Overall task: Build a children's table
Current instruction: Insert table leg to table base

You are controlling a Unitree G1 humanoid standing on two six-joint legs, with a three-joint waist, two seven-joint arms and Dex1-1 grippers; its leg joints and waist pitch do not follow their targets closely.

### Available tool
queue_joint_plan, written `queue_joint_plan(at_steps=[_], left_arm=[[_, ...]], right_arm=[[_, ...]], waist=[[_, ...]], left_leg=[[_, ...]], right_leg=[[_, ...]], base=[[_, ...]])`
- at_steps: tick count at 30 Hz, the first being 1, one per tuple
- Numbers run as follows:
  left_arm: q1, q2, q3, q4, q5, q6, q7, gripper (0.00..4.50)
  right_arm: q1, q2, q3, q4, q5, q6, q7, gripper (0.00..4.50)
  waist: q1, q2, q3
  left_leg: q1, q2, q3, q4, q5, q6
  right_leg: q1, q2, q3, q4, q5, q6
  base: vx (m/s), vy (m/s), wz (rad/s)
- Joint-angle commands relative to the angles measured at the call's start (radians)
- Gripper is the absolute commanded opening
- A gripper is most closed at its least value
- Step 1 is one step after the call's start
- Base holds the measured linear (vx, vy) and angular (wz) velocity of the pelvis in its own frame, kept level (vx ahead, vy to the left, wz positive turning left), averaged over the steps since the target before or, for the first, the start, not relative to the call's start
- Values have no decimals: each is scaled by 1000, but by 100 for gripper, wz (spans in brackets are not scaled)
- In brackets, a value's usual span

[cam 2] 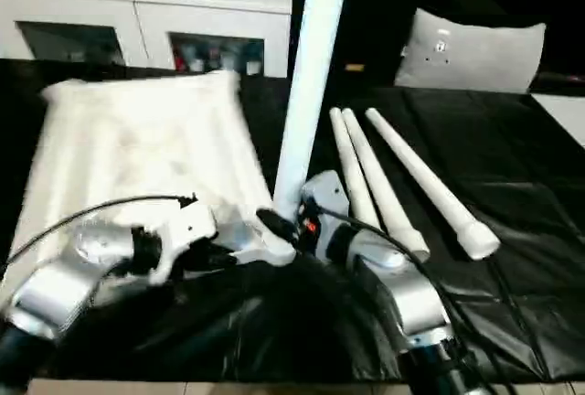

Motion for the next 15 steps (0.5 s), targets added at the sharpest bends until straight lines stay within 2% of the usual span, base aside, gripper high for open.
queue_joint_plan(at_steps=[1,3,5,6,8,11,12,14,15], left_arm=[[-17,-51,7,-115,-8,73,41,0],[-26,-68,6,-118,-9,87,55,0],[-36,-71,-1,-119,1,95,73,0],[-39,-69,-6,-119,5,96,77,0],[-47,-47,-30,-106,35,78,80,0],[-54,-42,-36,-97,50,80,89,0],[-58,-43,-33,-92,52,79,94,0],[-64,-43,-30,-81,53,65,97,0],[-65,-42,-29,-67,52,30,97,0]], right_arm=[[30,1,12,143,-54,73,-51,190],[27,4,14,145,-50,75,-46,190],[24,6,22,148,-49,73,-34,190],[24,7,25,150,-51,72,-31,190],[20,10,38,162,-57,56,-19,190],[14,13,39,176,-60,40,-11,190],[8,20,31,185,-58,36,-15,190],[-1,28,22,198,-59,23,-20,190],[-5,31,19,205,-61,12,-21,190]], waist=[[5,14,-23],[9,9,-27],[11,11,-31],[10,6,-33],[11,12,-35],[11,8,-36],[11,5,-37],[10,6,-36],[10,3,-36]], left_leg=[[-4,46,-22,-90,-350,4],[-8,45,-20,-89,-331,8],[-10,46,-21,-90,-322,10],[-10,46,-21,-89,-319,12],[-10,48,-21,-91,-314,13],[-10,48,-19,-91,-302,14],[-12,48,-18,-90,-293,15],[-11,48,-17,-90,-298,12],[-10,48,-18,-90,-302,13]], right_leg=[[19,-83,49,-113,-588,-103],[23,-83,49,-113,-580,-95],[26,-83,49,-111,-556,-97],[26,-82,49,-110,-547,-97],[27,-81,50,-105,-503,-108],[30,-82,51,-102,-473,-121],[31,-83,52,-100,-467,-125],[29,-82,51,-103,-476,-126],[29,-82,50,-103,-487,-121]], base=[[0,0,0],[0,0,0],[0,0,0],[0,0,0],[0,0,0],[0,0,0],[0,0,0],[0,0,0],[0,0,0]])
